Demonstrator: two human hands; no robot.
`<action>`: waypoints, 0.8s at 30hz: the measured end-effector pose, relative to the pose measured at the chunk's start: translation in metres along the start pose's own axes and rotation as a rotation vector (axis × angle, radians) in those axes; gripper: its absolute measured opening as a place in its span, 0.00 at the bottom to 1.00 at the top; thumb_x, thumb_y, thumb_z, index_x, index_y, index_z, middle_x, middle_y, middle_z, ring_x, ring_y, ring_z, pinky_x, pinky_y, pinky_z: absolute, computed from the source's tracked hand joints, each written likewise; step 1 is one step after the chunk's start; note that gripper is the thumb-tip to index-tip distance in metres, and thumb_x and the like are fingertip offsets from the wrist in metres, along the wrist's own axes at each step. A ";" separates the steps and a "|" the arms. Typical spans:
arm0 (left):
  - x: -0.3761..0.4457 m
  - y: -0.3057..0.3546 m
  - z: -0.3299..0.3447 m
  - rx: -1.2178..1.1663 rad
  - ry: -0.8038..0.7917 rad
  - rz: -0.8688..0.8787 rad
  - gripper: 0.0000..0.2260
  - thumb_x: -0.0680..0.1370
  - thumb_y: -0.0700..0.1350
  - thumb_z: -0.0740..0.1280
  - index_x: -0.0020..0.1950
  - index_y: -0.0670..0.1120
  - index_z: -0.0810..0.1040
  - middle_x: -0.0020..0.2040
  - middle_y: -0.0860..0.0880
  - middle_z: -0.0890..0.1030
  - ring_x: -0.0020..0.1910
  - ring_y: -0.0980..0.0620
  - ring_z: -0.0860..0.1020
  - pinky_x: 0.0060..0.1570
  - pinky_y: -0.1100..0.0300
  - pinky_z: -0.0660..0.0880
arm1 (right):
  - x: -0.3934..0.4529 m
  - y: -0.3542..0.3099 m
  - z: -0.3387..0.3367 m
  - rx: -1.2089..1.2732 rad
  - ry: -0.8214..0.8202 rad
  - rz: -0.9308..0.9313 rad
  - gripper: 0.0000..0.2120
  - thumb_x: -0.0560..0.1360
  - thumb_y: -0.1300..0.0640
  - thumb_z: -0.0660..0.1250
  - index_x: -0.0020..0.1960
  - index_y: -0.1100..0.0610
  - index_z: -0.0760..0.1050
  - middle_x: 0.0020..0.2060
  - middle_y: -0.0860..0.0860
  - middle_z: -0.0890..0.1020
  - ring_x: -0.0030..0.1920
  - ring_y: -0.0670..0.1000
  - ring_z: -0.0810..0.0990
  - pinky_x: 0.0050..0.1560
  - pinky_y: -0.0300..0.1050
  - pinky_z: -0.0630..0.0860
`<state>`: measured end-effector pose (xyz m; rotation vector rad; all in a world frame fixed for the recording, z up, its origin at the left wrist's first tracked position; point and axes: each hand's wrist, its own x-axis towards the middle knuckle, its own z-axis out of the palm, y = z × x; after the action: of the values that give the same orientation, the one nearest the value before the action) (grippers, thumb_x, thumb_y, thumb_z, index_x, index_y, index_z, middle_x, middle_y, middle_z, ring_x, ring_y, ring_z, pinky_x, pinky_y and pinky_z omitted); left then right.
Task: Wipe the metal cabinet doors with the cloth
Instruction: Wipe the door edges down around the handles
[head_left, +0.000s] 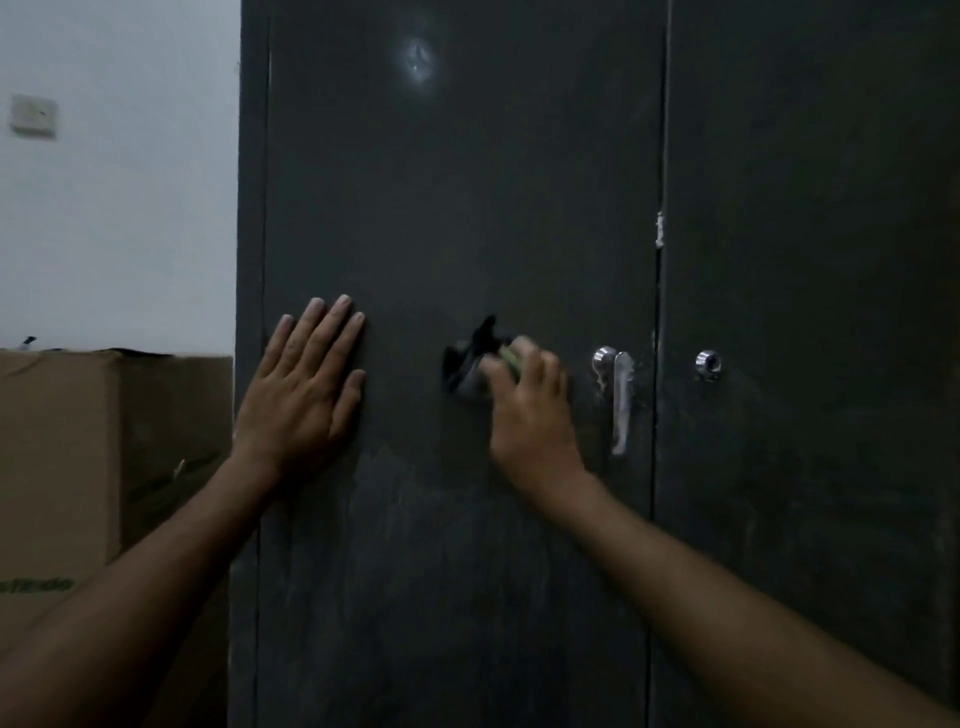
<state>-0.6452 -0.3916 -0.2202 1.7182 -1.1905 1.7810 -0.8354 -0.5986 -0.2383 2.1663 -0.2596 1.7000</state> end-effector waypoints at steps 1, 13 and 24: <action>0.000 0.000 0.000 -0.001 -0.001 -0.001 0.28 0.86 0.53 0.54 0.84 0.43 0.60 0.85 0.42 0.59 0.85 0.43 0.54 0.83 0.42 0.51 | -0.036 -0.001 0.002 0.006 -0.062 -0.139 0.22 0.71 0.62 0.61 0.65 0.55 0.72 0.67 0.62 0.68 0.59 0.65 0.71 0.61 0.61 0.73; 0.002 0.016 -0.003 -0.036 -0.005 -0.085 0.33 0.84 0.58 0.54 0.84 0.41 0.59 0.85 0.41 0.57 0.85 0.39 0.53 0.83 0.38 0.48 | -0.130 0.097 -0.049 0.117 -0.248 0.149 0.15 0.75 0.64 0.69 0.60 0.56 0.74 0.59 0.56 0.70 0.54 0.59 0.76 0.50 0.56 0.81; 0.001 0.024 0.001 -0.045 0.009 -0.127 0.33 0.83 0.58 0.55 0.85 0.41 0.58 0.85 0.41 0.56 0.85 0.41 0.51 0.83 0.40 0.45 | -0.028 0.123 -0.065 0.271 0.055 0.375 0.13 0.78 0.60 0.70 0.62 0.57 0.81 0.53 0.52 0.75 0.50 0.49 0.76 0.52 0.39 0.72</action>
<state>-0.6629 -0.4060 -0.2265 1.7182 -1.0834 1.6735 -0.9458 -0.6876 -0.2302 2.3720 -0.4697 2.1016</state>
